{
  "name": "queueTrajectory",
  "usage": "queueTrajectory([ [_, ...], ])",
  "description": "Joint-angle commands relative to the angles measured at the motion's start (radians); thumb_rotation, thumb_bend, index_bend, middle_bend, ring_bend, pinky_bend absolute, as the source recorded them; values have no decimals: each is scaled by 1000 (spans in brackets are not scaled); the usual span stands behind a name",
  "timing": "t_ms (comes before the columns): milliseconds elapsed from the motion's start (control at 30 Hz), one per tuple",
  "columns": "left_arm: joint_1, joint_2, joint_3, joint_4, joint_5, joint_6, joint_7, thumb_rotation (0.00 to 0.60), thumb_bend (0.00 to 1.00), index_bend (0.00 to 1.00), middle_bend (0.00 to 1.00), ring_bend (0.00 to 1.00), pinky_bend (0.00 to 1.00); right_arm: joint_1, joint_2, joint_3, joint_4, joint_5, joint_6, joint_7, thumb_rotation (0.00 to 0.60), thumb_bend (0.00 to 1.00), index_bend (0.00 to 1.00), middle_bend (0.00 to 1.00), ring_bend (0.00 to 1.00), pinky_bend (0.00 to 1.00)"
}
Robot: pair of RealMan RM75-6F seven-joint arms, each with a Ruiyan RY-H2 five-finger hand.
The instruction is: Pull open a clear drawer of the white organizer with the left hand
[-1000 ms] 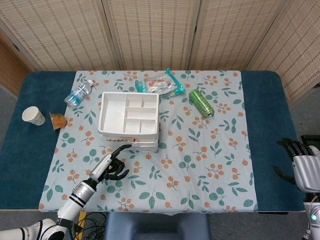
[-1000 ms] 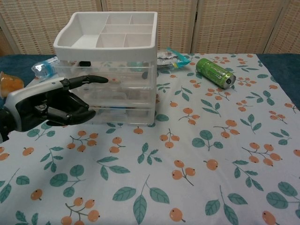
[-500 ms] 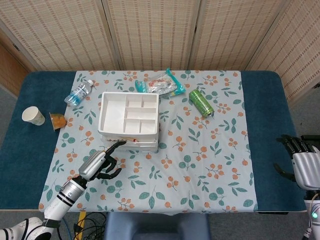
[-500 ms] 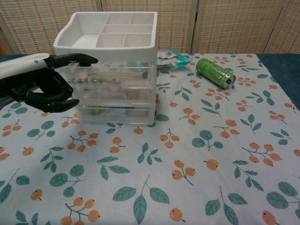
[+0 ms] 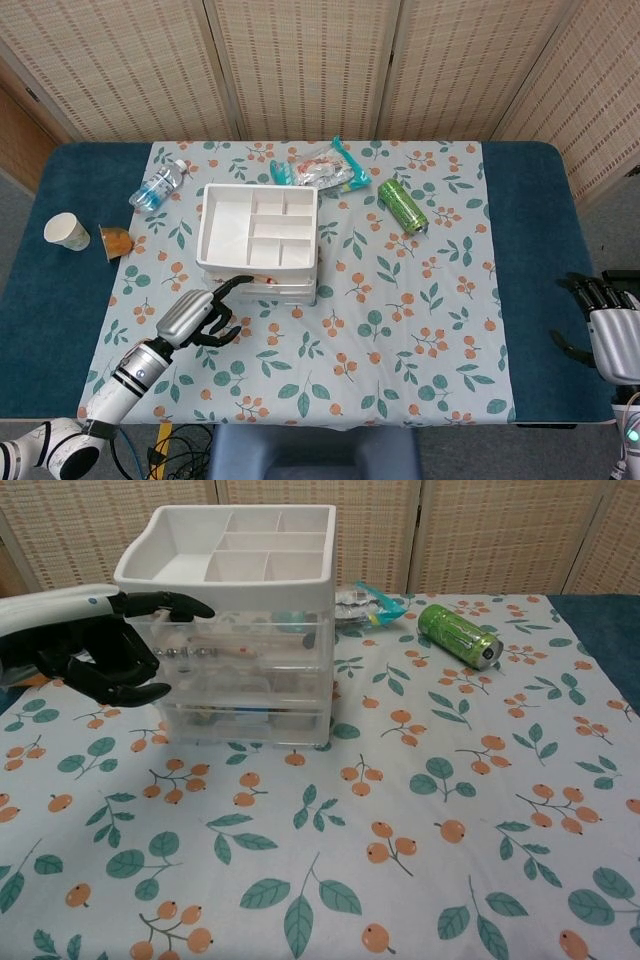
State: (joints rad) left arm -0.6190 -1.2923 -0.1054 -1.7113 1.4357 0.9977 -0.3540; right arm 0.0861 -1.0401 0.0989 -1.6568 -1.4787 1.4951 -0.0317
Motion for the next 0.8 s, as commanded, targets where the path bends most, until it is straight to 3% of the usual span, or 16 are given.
queueTrajectory([
  [33,-5,-1,-5,3,-14,-6,10,600,381,115,873,999,1000,-1,-1,0,1,1,0,2,600,244,218,187,222,215],
  [800,-65,63,-20,-22,-18,-105,-26,600,382,245,884,1000,1000,-10,-18,-2,31,15,0,31,600,244,219,187,222,215],
])
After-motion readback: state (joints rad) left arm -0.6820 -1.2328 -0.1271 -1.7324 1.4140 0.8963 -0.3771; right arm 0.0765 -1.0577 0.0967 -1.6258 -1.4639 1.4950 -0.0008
